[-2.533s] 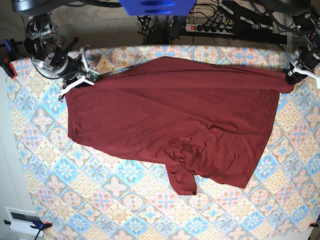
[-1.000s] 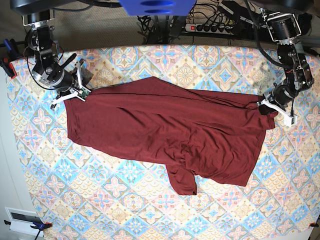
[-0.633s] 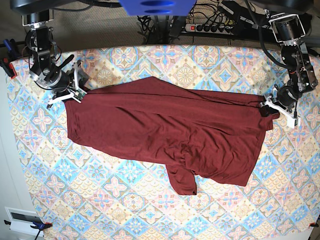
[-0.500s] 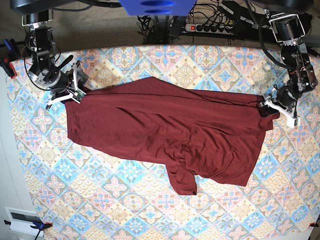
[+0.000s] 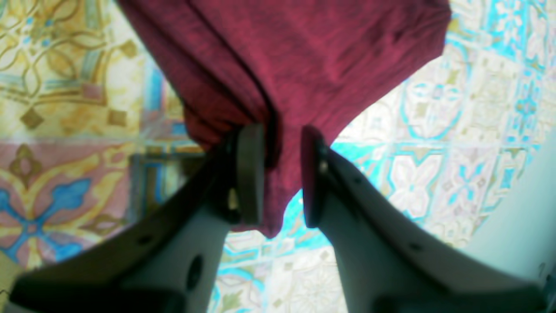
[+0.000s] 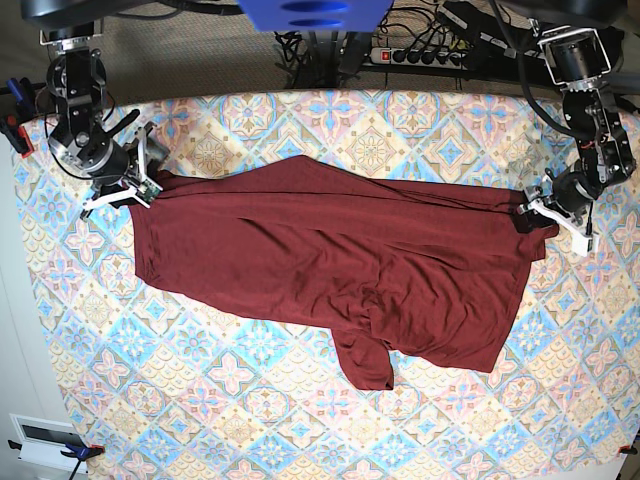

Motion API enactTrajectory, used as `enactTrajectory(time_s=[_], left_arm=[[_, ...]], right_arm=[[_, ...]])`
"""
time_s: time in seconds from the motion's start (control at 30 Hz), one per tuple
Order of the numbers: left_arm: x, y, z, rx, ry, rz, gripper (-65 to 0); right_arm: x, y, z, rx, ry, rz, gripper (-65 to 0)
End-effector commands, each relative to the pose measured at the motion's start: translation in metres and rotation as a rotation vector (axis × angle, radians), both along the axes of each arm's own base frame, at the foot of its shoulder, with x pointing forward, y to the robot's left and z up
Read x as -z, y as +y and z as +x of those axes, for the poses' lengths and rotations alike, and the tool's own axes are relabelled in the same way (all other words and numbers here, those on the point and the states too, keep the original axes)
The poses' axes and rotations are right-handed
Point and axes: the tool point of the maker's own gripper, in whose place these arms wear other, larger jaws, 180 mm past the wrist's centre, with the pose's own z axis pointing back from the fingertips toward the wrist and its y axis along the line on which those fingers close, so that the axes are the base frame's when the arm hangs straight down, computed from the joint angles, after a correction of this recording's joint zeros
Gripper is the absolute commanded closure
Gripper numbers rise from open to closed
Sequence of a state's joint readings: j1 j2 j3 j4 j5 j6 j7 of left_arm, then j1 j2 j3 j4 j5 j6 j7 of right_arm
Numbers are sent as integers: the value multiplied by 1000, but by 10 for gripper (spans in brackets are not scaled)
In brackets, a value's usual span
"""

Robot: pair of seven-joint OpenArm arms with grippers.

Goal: Layout the t-shirt on the table in an organized manner, then fold the t-shirt properly
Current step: 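Lower the held shirt edge with both grippers onto the table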

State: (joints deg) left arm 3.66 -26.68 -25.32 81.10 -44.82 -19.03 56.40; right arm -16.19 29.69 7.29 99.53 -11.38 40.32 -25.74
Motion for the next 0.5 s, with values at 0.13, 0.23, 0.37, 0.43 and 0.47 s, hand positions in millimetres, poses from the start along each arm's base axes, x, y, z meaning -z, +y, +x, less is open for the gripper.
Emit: enactTrajectory(time_s=[0.13,0.23,0.37,0.43,0.47], left_arm=[[-15,5,9,-2,-48,7,-279],[-15,5,9,-2,-50,7,-279],[-15,5,10,-2,-51,7,-279],[-15,5,10,-2,-51,7,-279],[-15,5,10,-2,-51,7,-279]], right_arm=[[-2,-3,-8,-11,3,-5,-143],[3,-5,-10,-3,17,-5,-142],[15,-13,-16,21,56,-6,-122],[19,-16,-19,30,69,-6,-68],[20,-17,-20,34,73,-7,-35]])
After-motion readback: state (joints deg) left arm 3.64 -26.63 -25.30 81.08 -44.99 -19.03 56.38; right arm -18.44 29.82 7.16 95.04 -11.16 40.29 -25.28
